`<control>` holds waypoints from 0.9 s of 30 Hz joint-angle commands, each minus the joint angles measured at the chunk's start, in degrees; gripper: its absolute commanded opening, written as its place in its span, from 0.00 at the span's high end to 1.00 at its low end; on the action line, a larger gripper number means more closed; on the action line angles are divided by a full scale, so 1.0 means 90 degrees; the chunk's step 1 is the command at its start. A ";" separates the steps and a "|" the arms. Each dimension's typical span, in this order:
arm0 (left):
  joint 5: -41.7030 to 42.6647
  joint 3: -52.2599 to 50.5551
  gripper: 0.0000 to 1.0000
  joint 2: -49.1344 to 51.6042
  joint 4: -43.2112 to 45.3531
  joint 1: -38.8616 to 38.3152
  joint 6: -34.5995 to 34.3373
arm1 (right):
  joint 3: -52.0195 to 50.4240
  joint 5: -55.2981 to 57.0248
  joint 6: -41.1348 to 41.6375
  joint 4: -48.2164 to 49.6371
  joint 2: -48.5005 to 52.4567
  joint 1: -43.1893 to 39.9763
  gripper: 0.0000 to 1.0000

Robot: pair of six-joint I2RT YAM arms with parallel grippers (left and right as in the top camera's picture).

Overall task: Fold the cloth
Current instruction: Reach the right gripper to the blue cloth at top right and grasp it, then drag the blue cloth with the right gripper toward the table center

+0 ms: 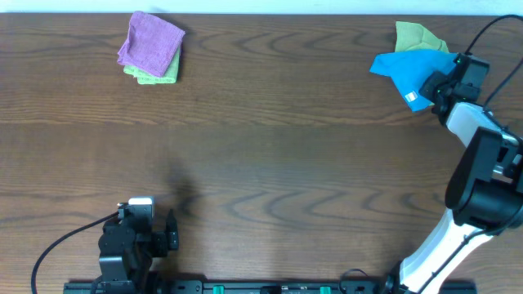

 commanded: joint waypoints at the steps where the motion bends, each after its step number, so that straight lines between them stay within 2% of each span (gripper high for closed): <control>1: -0.0075 -0.0087 0.05 -0.0041 -0.0335 -0.0024 0.0282 | 0.0112 -0.0486 -0.0070 -0.0121 -0.0180 -0.0039 0.99; 5: -0.0075 -0.0087 0.05 -0.0041 -0.0335 -0.0024 0.0282 | 0.0112 -0.0784 -0.0386 -0.0566 -0.0838 0.0058 0.99; 13: -0.0075 -0.0087 0.05 -0.0041 -0.0335 -0.0024 0.0282 | 0.0112 -0.0848 -0.1137 -0.2812 -0.2686 0.0741 0.99; 20: -0.0075 -0.0087 0.05 -0.0041 -0.0335 -0.0024 0.0282 | 0.0112 -0.0823 -0.1175 -0.4410 -0.3983 0.1826 0.99; 27: -0.0075 -0.0087 0.05 -0.0041 -0.0335 -0.0024 0.0282 | 0.0112 -0.0845 -0.1073 -0.5506 -0.4911 0.3055 0.99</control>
